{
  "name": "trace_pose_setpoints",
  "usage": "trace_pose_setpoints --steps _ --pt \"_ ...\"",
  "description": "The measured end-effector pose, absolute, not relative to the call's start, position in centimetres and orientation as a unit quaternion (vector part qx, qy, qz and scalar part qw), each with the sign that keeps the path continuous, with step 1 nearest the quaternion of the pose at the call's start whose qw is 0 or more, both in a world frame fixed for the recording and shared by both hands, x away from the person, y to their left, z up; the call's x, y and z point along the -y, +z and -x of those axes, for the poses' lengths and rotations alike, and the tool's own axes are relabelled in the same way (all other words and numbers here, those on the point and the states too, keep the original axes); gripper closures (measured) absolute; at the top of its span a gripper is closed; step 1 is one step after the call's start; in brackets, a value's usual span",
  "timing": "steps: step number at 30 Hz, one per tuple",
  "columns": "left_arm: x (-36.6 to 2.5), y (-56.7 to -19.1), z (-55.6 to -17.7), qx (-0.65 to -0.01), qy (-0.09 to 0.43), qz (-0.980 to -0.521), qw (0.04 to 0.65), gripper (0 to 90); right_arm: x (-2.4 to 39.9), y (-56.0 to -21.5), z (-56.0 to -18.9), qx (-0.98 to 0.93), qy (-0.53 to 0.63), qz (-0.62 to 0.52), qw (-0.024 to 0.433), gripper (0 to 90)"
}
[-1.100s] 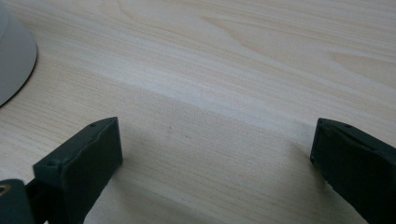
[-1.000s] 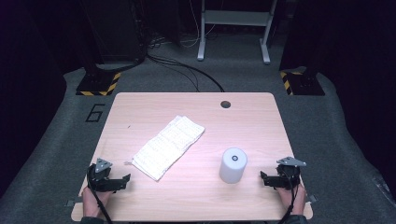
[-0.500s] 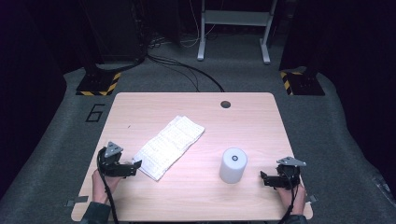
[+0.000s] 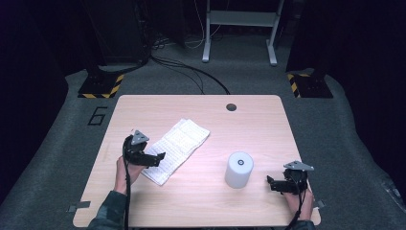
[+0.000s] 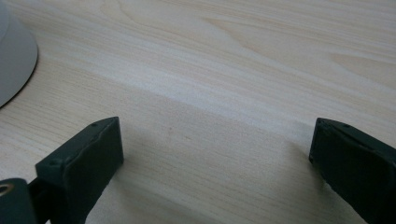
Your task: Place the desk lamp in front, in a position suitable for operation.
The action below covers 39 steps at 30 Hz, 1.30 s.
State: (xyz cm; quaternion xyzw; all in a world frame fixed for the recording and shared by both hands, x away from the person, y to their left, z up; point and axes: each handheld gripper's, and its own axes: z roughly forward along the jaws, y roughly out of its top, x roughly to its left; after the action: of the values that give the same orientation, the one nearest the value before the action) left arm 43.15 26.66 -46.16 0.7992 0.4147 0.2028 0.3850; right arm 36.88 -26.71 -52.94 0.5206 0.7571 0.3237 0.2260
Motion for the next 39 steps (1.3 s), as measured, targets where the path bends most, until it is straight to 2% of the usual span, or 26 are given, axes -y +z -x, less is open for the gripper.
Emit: trace_pose_setpoints --steps 9,16,23,29,34,39 --pt "-24.2 -47.1 -45.3 -0.403 0.195 -0.814 0.370 0.1 26.6 -52.9 -36.8 -0.755 0.324 -0.524 0.224 2.8" --pt "-22.3 -49.4 -47.0 -0.405 0.174 -0.830 0.342 1.8 26.7 -52.9 -36.8 -0.755 0.324 -0.524 0.224 2.9" --pt "-21.7 -50.8 -47.9 -0.412 0.171 -0.834 0.325 8.3 26.6 -52.9 -36.8 -0.755 0.324 -0.524 0.223 3.1" --pt "-21.5 -51.7 -48.2 -0.422 0.165 -0.834 0.315 18.4 26.6 -52.9 -36.8 -0.754 0.326 -0.524 0.224 3.3" --pt "-21.5 -51.7 -48.1 -0.422 0.164 -0.834 0.315 20.2 26.6 -52.9 -36.8 -0.754 0.326 -0.524 0.224 3.4" --pt "-21.5 -51.6 -47.9 -0.431 0.171 -0.828 0.316 27.1 26.6 -52.9 -36.8 -0.754 0.326 -0.524 0.225 3.6"
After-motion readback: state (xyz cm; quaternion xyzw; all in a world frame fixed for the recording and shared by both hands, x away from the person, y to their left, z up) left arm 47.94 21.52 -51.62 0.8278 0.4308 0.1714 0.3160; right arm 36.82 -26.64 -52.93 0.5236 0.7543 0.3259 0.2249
